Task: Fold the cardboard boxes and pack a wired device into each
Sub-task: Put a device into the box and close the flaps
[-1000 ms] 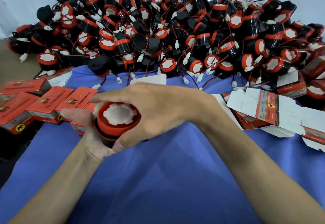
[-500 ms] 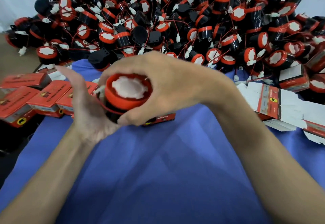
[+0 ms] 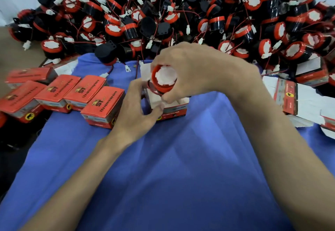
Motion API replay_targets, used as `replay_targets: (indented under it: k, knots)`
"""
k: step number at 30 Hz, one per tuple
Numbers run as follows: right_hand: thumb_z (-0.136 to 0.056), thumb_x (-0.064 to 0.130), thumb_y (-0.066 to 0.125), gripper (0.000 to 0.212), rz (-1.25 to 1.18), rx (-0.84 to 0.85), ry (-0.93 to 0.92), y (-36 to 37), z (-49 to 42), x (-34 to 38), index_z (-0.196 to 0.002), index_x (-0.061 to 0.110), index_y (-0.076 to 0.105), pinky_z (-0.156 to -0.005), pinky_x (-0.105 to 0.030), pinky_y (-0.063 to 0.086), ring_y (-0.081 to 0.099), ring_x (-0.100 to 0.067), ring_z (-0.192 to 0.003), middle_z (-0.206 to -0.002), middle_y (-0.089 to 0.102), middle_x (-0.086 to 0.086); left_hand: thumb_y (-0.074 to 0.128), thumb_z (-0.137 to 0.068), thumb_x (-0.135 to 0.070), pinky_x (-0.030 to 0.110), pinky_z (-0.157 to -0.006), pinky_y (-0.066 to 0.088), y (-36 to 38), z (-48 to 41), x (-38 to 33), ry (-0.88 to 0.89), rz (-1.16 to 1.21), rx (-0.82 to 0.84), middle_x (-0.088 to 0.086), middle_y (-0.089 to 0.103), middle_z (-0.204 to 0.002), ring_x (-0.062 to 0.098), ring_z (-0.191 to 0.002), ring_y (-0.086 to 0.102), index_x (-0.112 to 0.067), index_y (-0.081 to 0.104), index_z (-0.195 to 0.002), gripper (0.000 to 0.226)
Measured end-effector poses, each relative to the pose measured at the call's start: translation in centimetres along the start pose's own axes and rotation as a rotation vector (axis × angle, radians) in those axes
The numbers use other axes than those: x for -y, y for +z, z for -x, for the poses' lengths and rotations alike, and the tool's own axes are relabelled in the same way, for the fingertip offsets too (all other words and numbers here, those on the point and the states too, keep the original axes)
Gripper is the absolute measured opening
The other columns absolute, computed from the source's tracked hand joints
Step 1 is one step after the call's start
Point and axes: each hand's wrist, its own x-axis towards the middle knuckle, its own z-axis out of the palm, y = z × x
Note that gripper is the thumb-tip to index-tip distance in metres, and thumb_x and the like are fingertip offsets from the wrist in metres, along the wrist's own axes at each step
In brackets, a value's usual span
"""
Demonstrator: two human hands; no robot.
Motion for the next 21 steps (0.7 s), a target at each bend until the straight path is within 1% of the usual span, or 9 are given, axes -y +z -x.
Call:
replay_targets:
  k: [2,3,6,9,11,13,16,19,21]
  knots:
    - [-0.068,0.055,0.068,0.068,0.074,-0.023,-0.027,1.1,-0.8,-0.1,-0.128,0.029,0.050,-0.081,-0.033,0.041,0.050,-0.019,-0.109,-0.110,0.049,0.011,0.068,-0.074,-0.026,0.011,-0.078,0.046,0.4,0.2,0.2,-0.034,0.014,-0.011,-0.026,0.060,-0.099,-0.008,-0.095,0.057,-0.029,0.043,-0.102,0.037]
    - [-0.070,0.054,0.068,0.067,0.098,-0.043,-0.047,1.5,-1.1,0.0,-0.128,0.028,0.049,-0.076,-0.031,0.036,0.050,-0.018,-0.108,-0.107,0.046,0.011,0.070,-0.073,-0.025,0.007,-0.073,0.044,0.5,0.3,0.3,-0.038,0.021,-0.029,-0.032,0.059,-0.092,-0.012,-0.091,0.057,-0.030,0.042,-0.099,0.039]
    - [-0.071,0.050,0.069,0.061,0.110,-0.074,-0.086,2.3,-1.8,-0.1,-0.124,0.027,0.051,-0.071,-0.029,0.033,0.049,-0.017,-0.097,-0.098,0.042,0.012,0.074,-0.069,-0.027,0.005,-0.070,0.045,0.3,0.2,0.8,-0.047,0.037,-0.059,-0.040,0.057,-0.088,-0.014,-0.088,0.058,-0.032,0.039,-0.096,0.044]
    - [-0.068,0.044,0.072,0.056,0.079,-0.044,-0.095,2.6,-2.1,-0.6,-0.117,0.027,0.051,-0.072,-0.033,0.043,0.051,-0.018,-0.092,-0.098,0.048,0.012,0.077,-0.069,-0.030,0.011,-0.075,0.049,0.3,0.1,1.2,-0.078,0.060,-0.072,-0.028,0.058,-0.092,-0.009,-0.091,0.060,-0.032,0.038,-0.096,0.047]
    - [-0.068,0.036,0.074,0.051,0.021,-0.016,-0.096,2.8,-2.2,-0.9,-0.112,0.024,0.052,-0.080,-0.039,0.048,0.054,-0.020,-0.096,-0.104,0.056,0.009,0.081,-0.064,-0.041,0.013,-0.080,0.049,0.2,0.0,1.1,-0.104,0.105,-0.062,-0.023,0.057,-0.097,-0.008,-0.096,0.060,-0.032,0.037,-0.097,0.056]
    - [-0.070,0.033,0.075,0.049,-0.059,0.000,-0.105,2.9,-2.2,-1.3,-0.112,0.022,0.052,-0.085,-0.041,0.047,0.053,-0.019,-0.102,-0.111,0.057,0.008,0.083,-0.058,-0.048,0.012,-0.081,0.049,0.2,-0.1,1.1,-0.115,0.124,-0.053,-0.025,0.059,-0.097,-0.007,-0.098,0.060,-0.033,0.036,-0.096,0.062]
    - [-0.072,0.033,0.077,0.050,-0.136,0.015,-0.094,3.1,-2.1,-2.0,-0.115,0.023,0.053,-0.088,-0.042,0.047,0.051,-0.017,-0.108,-0.117,0.054,0.010,0.084,-0.054,-0.052,0.020,-0.084,0.052,0.1,-0.2,1.0,-0.124,0.117,-0.041,-0.020,0.060,-0.096,-0.001,-0.099,0.063,-0.034,0.035,-0.093,0.065]
    - [-0.073,0.031,0.079,0.058,-0.133,0.047,-0.083,3.3,-2.2,-2.5,-0.124,0.027,0.052,-0.091,-0.040,0.046,0.049,-0.016,-0.113,-0.123,0.054,0.010,0.087,-0.055,-0.044,0.028,-0.087,0.052,-0.1,-0.3,1.3,-0.118,0.120,-0.028,-0.014,0.062,-0.096,0.008,-0.101,0.065,-0.034,0.032,-0.090,0.066]
    - [-0.073,0.024,0.079,0.062,-0.077,0.114,-0.071,3.6,-2.4,-2.6,-0.128,0.033,0.051,-0.091,-0.042,0.047,0.049,-0.020,-0.116,-0.127,0.053,0.008,0.086,-0.056,-0.036,0.023,-0.089,0.050,-0.1,-0.4,1.5,-0.104,0.136,-0.010,-0.003,0.061,-0.105,0.009,-0.105,0.063,-0.033,0.031,-0.092,0.066]
